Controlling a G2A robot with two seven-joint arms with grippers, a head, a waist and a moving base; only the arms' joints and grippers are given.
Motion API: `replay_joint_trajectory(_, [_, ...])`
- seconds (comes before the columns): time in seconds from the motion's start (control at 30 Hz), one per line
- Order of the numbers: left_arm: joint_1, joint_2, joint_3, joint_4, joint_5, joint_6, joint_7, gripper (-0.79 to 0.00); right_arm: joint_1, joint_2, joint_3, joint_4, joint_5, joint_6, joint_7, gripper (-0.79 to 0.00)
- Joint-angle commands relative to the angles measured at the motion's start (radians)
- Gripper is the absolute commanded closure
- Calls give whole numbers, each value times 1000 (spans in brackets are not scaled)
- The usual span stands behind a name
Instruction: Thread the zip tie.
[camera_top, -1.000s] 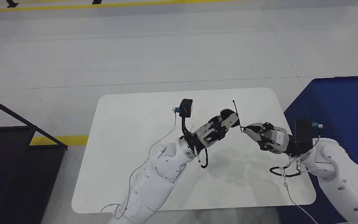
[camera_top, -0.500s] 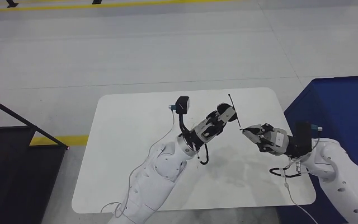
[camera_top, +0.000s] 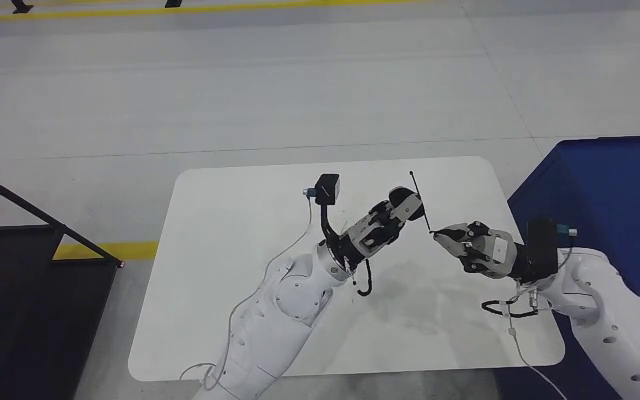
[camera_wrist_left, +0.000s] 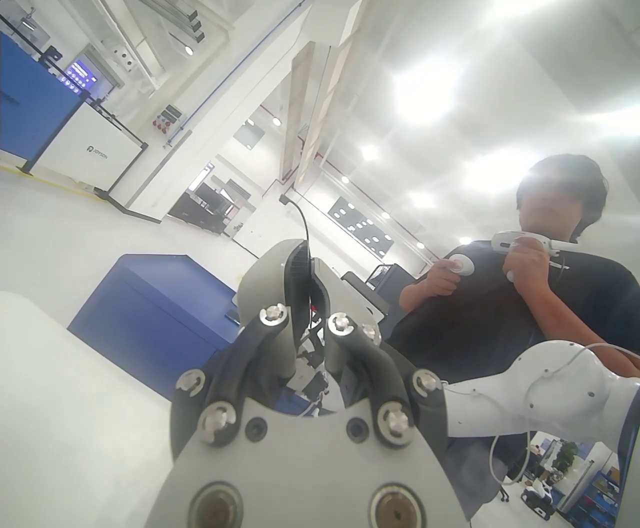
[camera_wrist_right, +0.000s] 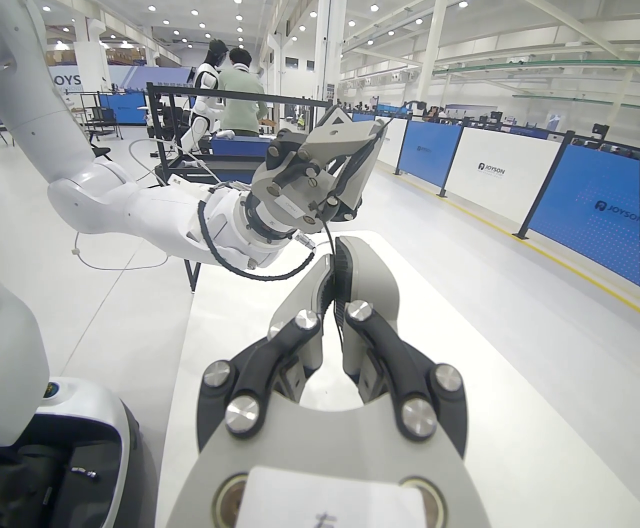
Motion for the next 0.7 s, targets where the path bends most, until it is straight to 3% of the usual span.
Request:
replay_joint_trajectory(0.0, [0, 0, -1, -4, -5, 1, -2, 0, 0, -1, 0, -1, -2, 0, 1, 0])
replay_joint_trajectory(0.67, [10, 8, -6, -12, -12, -2, -28, 0, 2, -20, 11, -1, -2, 0, 3, 0])
